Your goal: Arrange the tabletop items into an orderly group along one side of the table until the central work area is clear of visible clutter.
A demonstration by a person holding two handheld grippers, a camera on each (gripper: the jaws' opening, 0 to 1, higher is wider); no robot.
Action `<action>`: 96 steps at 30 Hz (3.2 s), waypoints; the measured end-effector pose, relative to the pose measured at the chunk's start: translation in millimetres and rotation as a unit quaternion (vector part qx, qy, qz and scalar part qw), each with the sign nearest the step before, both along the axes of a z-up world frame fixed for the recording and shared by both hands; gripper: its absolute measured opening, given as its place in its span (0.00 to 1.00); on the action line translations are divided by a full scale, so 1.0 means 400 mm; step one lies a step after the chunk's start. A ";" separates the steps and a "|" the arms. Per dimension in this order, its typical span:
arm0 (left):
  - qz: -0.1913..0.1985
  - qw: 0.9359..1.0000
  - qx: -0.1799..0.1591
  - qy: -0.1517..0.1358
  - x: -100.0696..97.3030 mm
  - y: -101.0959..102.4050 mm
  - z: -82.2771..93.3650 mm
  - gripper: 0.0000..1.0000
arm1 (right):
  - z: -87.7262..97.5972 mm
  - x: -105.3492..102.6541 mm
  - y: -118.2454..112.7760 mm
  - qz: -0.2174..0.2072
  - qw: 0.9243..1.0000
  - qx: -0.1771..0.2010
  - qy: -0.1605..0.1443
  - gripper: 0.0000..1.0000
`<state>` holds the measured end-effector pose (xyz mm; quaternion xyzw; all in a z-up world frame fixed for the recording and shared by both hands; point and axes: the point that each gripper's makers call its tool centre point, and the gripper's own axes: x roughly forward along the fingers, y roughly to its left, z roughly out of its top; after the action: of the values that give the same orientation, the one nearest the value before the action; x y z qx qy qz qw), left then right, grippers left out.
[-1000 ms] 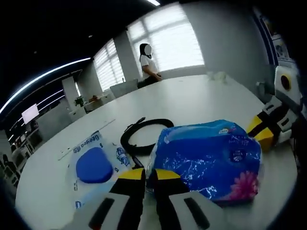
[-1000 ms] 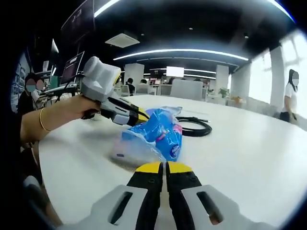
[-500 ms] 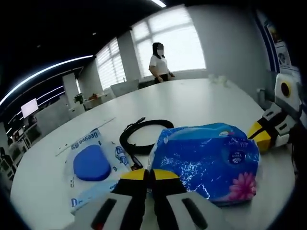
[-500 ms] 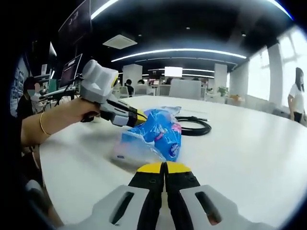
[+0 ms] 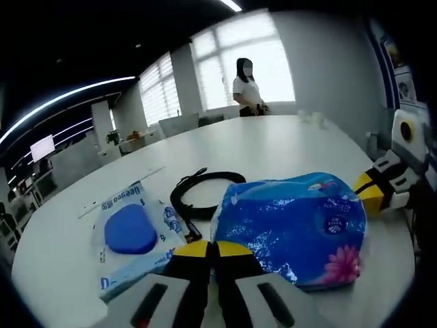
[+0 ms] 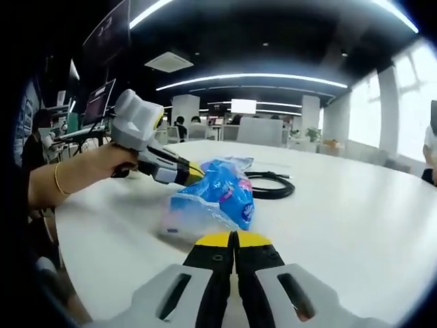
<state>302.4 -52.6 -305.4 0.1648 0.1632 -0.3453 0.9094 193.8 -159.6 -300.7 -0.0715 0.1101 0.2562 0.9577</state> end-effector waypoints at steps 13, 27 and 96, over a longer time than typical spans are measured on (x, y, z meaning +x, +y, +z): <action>-0.007 1.000 -0.023 0.012 -0.021 -0.006 0.017 0.00 | 0.028 0.005 -0.028 -0.019 1.000 0.015 -0.008 0.00; -0.013 0.999 -0.032 0.021 -0.040 -0.020 0.034 0.00 | 0.070 0.043 -0.076 -0.039 0.999 0.011 -0.019 0.00; -0.018 0.999 -0.003 0.033 -0.037 -0.018 -0.005 0.00 | 0.004 0.020 -0.007 0.098 0.991 -0.093 -0.004 0.07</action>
<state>287.7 -60.0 -307.5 0.1531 0.1894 -0.3679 0.8974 201.7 -162.4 -299.2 -0.1714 0.1223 0.3368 0.9177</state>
